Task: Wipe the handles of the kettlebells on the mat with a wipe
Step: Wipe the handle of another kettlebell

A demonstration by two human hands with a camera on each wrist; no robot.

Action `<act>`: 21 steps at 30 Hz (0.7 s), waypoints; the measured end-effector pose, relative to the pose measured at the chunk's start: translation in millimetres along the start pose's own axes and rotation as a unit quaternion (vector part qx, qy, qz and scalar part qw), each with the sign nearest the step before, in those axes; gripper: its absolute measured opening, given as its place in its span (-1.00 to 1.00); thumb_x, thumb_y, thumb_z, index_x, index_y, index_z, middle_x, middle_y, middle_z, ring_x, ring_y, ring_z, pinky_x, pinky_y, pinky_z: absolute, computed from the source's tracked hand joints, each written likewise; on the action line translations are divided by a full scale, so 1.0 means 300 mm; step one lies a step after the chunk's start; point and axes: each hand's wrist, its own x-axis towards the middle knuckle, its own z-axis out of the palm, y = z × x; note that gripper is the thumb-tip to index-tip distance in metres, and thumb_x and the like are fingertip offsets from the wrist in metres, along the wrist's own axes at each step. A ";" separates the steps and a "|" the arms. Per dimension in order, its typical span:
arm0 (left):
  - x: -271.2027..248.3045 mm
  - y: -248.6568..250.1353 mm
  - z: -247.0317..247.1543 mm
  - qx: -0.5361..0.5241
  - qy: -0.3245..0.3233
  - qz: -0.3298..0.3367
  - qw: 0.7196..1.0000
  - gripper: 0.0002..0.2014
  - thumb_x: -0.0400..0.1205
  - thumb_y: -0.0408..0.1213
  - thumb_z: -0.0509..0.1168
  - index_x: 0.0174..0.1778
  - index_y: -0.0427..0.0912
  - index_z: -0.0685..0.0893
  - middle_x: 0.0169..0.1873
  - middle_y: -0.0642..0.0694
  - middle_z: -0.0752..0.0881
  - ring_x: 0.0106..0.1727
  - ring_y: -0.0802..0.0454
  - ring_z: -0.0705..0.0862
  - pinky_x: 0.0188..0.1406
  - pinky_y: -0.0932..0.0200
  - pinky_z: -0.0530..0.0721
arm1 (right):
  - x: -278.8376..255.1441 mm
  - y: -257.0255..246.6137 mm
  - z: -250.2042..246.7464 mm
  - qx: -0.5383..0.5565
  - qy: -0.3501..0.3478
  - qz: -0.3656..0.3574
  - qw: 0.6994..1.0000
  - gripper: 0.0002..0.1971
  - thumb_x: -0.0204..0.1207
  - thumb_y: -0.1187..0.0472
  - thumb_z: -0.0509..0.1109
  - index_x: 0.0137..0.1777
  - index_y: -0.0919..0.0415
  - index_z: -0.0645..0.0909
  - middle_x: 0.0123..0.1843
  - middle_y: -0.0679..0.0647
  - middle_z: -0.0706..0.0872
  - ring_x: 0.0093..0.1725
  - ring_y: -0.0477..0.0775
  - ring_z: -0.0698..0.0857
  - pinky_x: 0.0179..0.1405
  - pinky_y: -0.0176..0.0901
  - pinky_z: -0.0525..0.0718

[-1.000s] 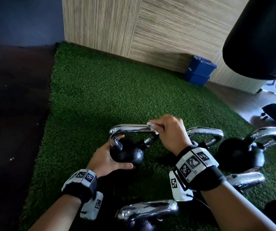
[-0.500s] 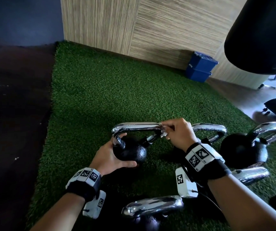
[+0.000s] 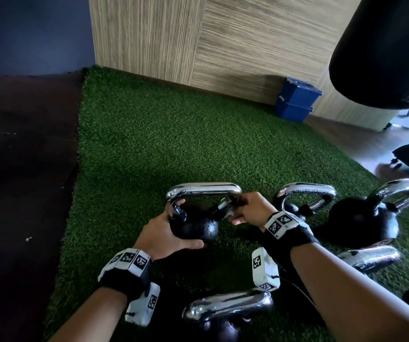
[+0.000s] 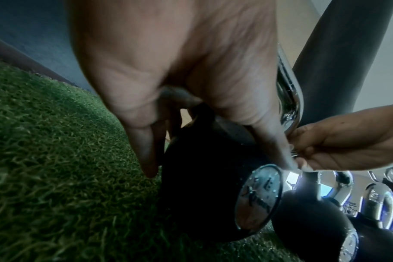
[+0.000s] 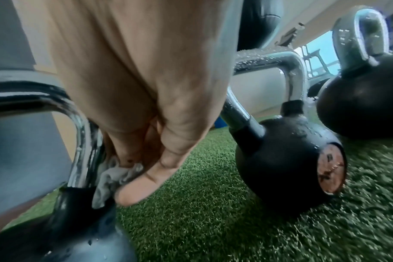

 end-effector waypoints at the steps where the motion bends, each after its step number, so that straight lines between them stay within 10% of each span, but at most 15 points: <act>1: -0.011 0.010 -0.005 0.019 -0.011 -0.009 1.000 0.13 0.02 0.63 0.51 0.55 0.42 0.33 0.19 0.38 0.69 0.26 0.24 0.66 0.42 0.20 0.54 | -0.005 0.004 -0.002 -0.008 0.001 -0.005 1.000 -0.73 0.63 0.70 0.12 0.13 0.46 0.58 -0.37 0.29 0.73 -0.56 0.08 0.72 -0.59 -0.11 0.71; 6: -0.084 0.051 -0.097 0.141 -0.120 -0.062 0.981 -0.31 0.47 0.24 0.49 0.51 0.16 0.54 0.26 0.14 0.79 0.28 0.06 0.75 0.33 0.09 0.66 | -0.053 -0.046 -0.084 -0.188 0.180 -0.042 0.965 -0.88 0.57 0.37 0.49 -0.11 0.16 0.80 -0.19 0.14 0.85 -0.34 0.04 0.74 -0.44 -0.26 0.67; 9: -0.155 0.103 -0.196 0.100 -0.079 -0.015 0.992 -0.89 0.64 0.05 0.44 0.03 0.22 0.83 -0.16 0.33 0.86 -0.06 0.27 0.84 0.01 0.20 0.74 | -0.124 -0.122 -0.117 -0.118 0.210 -0.107 0.965 -0.87 0.56 0.35 0.52 0.03 0.13 0.79 -0.05 0.05 0.85 -0.14 0.11 0.85 -0.07 0.03 0.86; 15: -0.203 0.275 -0.334 -0.246 0.069 0.132 0.958 -0.70 0.71 0.08 0.29 0.25 0.09 0.79 0.06 0.08 0.89 0.09 0.07 0.88 0.16 0.02 0.84 | -0.296 -0.293 -0.052 0.012 0.040 -0.269 0.962 -0.76 0.44 0.40 0.57 0.00 0.07 0.78 -0.04 0.02 0.89 -0.01 0.02 0.86 -0.04 -0.22 0.83; 21: -0.110 0.381 -0.343 -0.428 -0.052 0.100 0.897 -0.59 0.69 0.09 0.29 0.25 -0.07 0.85 0.30 -0.12 0.81 0.31 -0.03 0.80 0.28 0.04 0.78 | -0.319 -0.379 0.029 -0.004 0.029 -0.331 0.943 -0.71 0.37 0.38 0.65 0.04 0.20 0.71 -0.12 0.02 0.90 -0.07 -0.04 0.88 -0.06 -0.24 0.81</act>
